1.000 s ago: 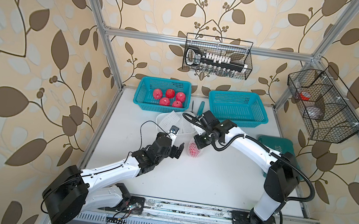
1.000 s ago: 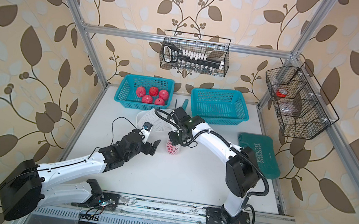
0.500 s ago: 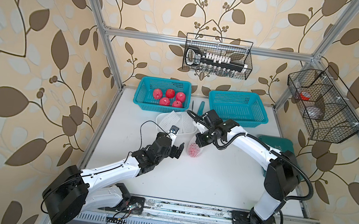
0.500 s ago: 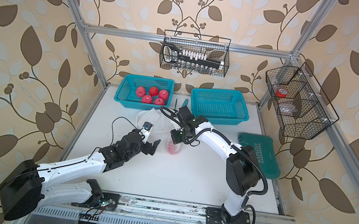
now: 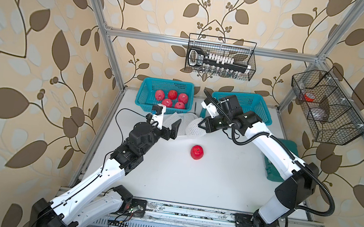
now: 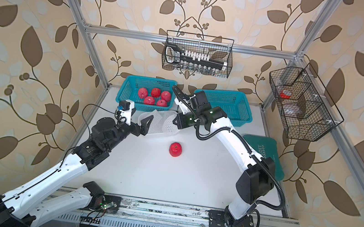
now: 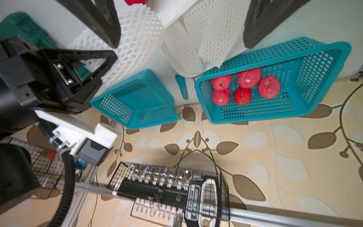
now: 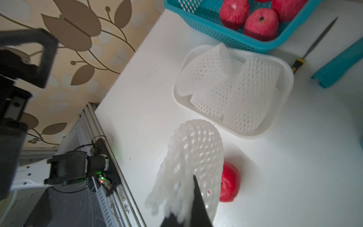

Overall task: Remove foam nets from apples
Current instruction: Remove the foam net from the apple, then place the foam net into the storage box.

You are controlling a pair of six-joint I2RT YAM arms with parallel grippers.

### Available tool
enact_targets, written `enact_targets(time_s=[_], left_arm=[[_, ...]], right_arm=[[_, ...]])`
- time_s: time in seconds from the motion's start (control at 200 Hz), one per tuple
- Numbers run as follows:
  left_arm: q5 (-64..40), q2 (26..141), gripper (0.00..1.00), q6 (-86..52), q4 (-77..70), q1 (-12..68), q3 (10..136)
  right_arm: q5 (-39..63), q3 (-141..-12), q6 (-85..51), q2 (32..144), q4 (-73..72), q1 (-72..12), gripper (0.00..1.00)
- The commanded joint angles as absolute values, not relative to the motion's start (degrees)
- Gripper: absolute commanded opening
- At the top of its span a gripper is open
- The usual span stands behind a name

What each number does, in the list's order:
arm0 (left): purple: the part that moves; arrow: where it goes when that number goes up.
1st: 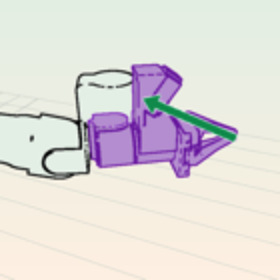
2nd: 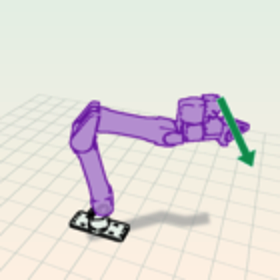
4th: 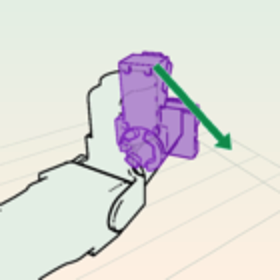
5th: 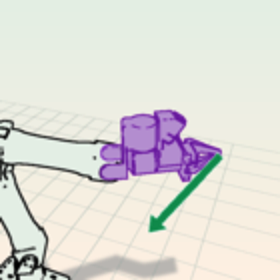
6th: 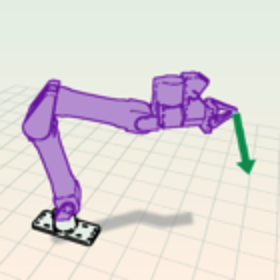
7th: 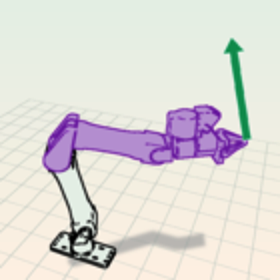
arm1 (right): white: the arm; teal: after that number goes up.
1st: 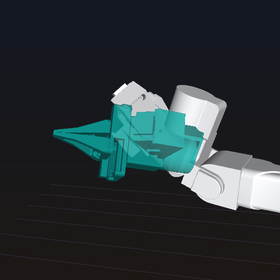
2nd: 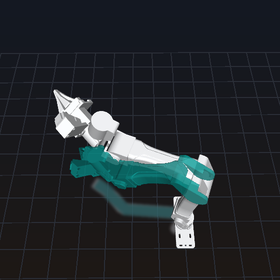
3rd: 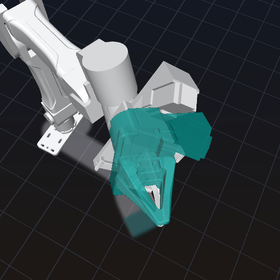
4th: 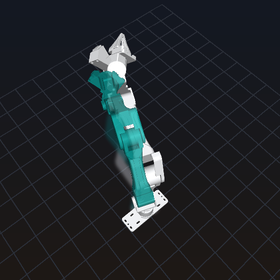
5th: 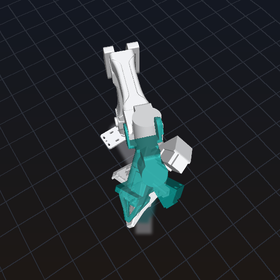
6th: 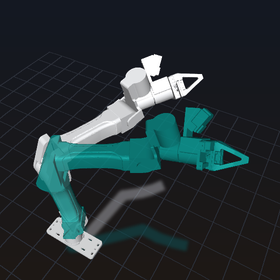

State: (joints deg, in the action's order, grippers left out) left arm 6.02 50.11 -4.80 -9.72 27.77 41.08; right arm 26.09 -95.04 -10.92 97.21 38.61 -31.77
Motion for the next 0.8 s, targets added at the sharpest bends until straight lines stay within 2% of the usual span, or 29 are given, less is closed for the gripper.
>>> enact_targets(time_s=[0.0,0.08,0.255,0.375,0.485,0.575,0.795], left_arm=[[9.6,52.6,0.92,-7.7,-10.5,24.5,42.4],[7.0,55.4,0.87,-9.4,-9.4,20.1,45.9],[-1.6,63.2,0.79,-12.7,-4.4,11.9,52.6],[-4.7,69.5,0.72,-7.0,2.6,11.7,59.2],[-8.5,74.8,0.53,-5.2,5.4,11.8,63.0],[-12.1,80.0,0.52,-4.3,7.1,12.1,65.9],[-8.8,90.3,0.5,0.0,9.7,16.1,69.1]], right_arm=[[35.9,-97.2,-17.2,99.9,26.9,-31.6,0.0],[43.0,-98.9,-22.1,104.0,18.8,-31.4,0.0],[51.4,-104.6,-31.3,117.0,7.6,-31.4,0.0],[46.6,-109.2,-30.9,124.1,8.2,-31.2,0.0],[44.8,-110.8,-32.0,129.3,7.9,-30.6,0.0],[42.8,-111.3,-31.9,132.6,8.8,-30.6,0.0],[35.0,-107.2,-31.6,133.6,9.2,-30.2,0.0]])
